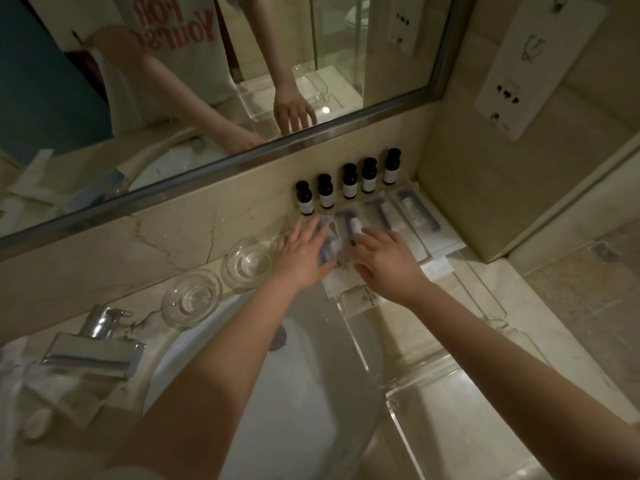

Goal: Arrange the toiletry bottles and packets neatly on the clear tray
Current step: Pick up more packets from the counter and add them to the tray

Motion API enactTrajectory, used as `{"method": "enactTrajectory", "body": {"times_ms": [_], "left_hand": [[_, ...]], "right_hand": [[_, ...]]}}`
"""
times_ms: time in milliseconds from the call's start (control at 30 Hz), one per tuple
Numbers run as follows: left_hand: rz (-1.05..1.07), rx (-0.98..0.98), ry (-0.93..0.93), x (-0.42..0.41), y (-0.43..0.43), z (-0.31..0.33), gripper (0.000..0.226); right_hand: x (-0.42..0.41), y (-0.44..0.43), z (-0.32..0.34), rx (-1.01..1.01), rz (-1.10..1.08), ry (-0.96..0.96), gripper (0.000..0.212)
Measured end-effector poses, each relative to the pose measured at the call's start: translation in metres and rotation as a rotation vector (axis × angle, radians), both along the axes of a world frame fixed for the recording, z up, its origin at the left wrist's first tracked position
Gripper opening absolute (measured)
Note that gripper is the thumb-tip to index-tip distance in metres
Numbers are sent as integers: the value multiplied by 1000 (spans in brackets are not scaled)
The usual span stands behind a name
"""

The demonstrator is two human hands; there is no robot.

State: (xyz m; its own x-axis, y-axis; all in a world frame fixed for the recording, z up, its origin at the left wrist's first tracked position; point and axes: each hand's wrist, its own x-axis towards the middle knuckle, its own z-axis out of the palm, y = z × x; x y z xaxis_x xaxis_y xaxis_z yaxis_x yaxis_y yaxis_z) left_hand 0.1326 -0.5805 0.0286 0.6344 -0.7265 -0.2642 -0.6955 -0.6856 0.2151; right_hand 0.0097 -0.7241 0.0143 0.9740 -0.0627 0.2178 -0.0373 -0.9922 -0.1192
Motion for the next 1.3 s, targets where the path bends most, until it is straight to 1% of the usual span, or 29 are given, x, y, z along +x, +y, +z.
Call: {"method": "enactTrajectory", "body": {"times_ms": [100,133,200,300,367,433,500,633,733,900,967,1100,1167,1233,1300], "left_hand": [[-52,111,-1,8,-2,-2,77],[-57,139,-6,9,-3,-1,77],[-42,152,6,8,-4,0,78],[99,29,89,5,0,-2,88],[248,-85,152,2,4,-4,91],[365,-155,143,0,7,-7,88],[441,-186,131,-1,6,-8,84],[502,-190,259,-6,2,-13,75],[533,-212,298,-6,2,-17,72],[543,-220,322,-4,2,-19,66],[541,-223,333,-4,2,-18,66],[535,-189,339,-5,0,-16,65],[529,-185,345,-6,0,-16,66],[531,-194,351,-7,1,-16,67],[534,-193,342,-7,1,-15,69]], "right_hand": [[-8,5,-5,8,34,66,39],[-9,5,-5,14,30,79,40],[-9,6,-5,21,22,59,35],[-1,4,-1,96,-28,-18,20],[12,0,3,121,-119,-17,18],[30,-6,9,149,-209,26,24],[51,-11,14,217,-268,74,25],[88,-12,17,351,-293,233,24],[104,-10,15,305,-271,318,24],[117,-5,20,283,-294,352,22],[118,-3,22,237,-306,326,20],[116,1,23,26,-273,242,20],[115,1,24,-33,-259,217,18],[113,0,22,-15,-249,180,18],[107,-2,21,47,-248,118,18]]}}
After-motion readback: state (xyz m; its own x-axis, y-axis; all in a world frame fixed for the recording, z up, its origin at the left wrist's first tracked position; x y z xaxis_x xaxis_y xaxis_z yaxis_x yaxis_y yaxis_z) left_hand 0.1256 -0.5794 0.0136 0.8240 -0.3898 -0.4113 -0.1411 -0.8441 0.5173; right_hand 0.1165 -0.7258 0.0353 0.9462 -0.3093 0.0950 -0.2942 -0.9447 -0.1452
